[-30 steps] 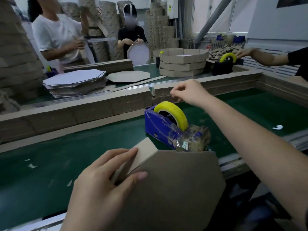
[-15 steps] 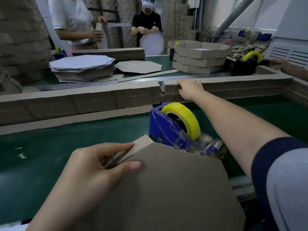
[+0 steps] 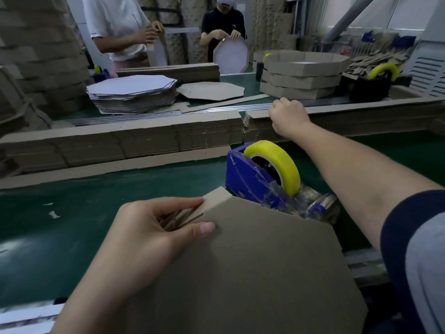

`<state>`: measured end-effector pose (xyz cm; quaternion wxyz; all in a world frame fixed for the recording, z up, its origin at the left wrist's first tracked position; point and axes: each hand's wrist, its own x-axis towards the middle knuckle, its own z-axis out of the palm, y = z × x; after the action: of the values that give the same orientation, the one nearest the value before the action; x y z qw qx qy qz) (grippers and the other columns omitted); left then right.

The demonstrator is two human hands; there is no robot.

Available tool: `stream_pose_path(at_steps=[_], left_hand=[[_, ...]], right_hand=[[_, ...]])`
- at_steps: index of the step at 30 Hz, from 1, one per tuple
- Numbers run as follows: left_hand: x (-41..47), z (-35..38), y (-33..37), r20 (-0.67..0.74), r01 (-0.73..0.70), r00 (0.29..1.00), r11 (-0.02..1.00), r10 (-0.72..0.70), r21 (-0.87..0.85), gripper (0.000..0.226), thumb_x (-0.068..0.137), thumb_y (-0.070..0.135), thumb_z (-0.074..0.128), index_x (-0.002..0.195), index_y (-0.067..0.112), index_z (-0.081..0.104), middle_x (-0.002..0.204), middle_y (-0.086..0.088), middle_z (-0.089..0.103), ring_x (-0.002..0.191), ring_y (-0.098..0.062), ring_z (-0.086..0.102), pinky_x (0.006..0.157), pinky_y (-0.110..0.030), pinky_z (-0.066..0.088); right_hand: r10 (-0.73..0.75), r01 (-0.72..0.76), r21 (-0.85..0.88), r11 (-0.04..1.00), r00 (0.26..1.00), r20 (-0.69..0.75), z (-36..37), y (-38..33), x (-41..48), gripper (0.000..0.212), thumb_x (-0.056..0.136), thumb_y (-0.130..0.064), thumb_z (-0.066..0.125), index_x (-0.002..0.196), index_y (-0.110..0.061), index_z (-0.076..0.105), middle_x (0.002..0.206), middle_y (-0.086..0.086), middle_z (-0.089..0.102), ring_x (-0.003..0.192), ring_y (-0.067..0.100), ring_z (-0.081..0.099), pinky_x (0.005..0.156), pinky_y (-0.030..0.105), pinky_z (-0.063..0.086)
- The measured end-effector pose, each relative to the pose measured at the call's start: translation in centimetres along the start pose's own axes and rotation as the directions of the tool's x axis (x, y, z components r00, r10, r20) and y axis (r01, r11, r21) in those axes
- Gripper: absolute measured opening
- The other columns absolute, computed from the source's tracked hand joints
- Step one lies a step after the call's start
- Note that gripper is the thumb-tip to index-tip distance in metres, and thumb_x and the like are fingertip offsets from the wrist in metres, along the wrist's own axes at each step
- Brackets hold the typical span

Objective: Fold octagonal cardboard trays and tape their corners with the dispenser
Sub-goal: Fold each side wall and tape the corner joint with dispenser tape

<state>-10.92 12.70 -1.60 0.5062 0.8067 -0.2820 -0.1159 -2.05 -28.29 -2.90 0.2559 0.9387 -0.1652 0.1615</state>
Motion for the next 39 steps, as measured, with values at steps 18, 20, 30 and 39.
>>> stream_pose_path(at_steps=[18, 20, 30, 39], left_hand=[[-0.3, 0.1, 0.3, -0.022, -0.041, 0.999, 0.999, 0.042, 0.029, 0.050, 0.046, 0.053, 0.078, 0.093, 0.039, 0.077, 0.089, 0.026, 0.072, 0.089, 0.011, 0.065, 0.077, -0.019, 0.052], [-0.4, 0.0, 0.3, -0.015, -0.048, 0.999, 0.998, 0.049, 0.028, 0.051, 0.045, 0.054, 0.077, 0.094, 0.037, 0.078, 0.089, 0.026, 0.072, 0.089, 0.010, 0.066, 0.077, -0.019, 0.053], [-2.6, -0.1, 0.7, -0.034, -0.187, 0.981, 0.980, 0.190, 0.070, 0.050, 0.046, 0.056, 0.076, 0.093, 0.041, 0.075, 0.096, 0.033, 0.068, 0.095, 0.016, 0.061, 0.078, 0.000, 0.043], [-6.6, -0.7, 2.0, -0.084, -0.408, 0.903, 0.902, 0.422, 0.144, 0.053, 0.055, 0.058, 0.071, 0.105, 0.038, 0.072, 0.109, 0.023, 0.068, 0.102, 0.011, 0.061, 0.089, -0.017, 0.047]], right_hand=[[0.039, -0.070, 0.268, 0.961, 0.992, 0.122, 0.3, 1.9, -0.1, 0.030, 0.088, -0.031, 0.062, 0.111, -0.012, 0.064, 0.116, 0.012, 0.044, 0.110, 0.035, 0.045, 0.086, 0.041, 0.042], [0.041, -0.046, 0.184, 0.982, 0.999, 0.028, 0.1, 2.2, -0.6, 0.029, 0.094, -0.030, 0.052, 0.112, -0.009, 0.064, 0.117, 0.014, 0.047, 0.109, 0.036, 0.045, 0.089, 0.043, 0.038], [-0.045, 0.032, 0.455, 0.890, 0.999, 0.017, -5.2, 4.6, -4.8, 0.057, 0.099, -0.025, 0.045, 0.148, -0.048, 0.025, 0.106, 0.005, 0.034, 0.103, 0.032, 0.045, 0.102, 0.050, 0.033], [-0.249, 0.246, -0.063, 0.967, 0.967, -0.052, -14.5, 3.8, -12.1, 0.069, 0.091, -0.053, 0.044, 0.152, -0.044, 0.011, 0.115, 0.007, 0.039, 0.108, 0.025, 0.041, 0.091, 0.043, 0.033]])
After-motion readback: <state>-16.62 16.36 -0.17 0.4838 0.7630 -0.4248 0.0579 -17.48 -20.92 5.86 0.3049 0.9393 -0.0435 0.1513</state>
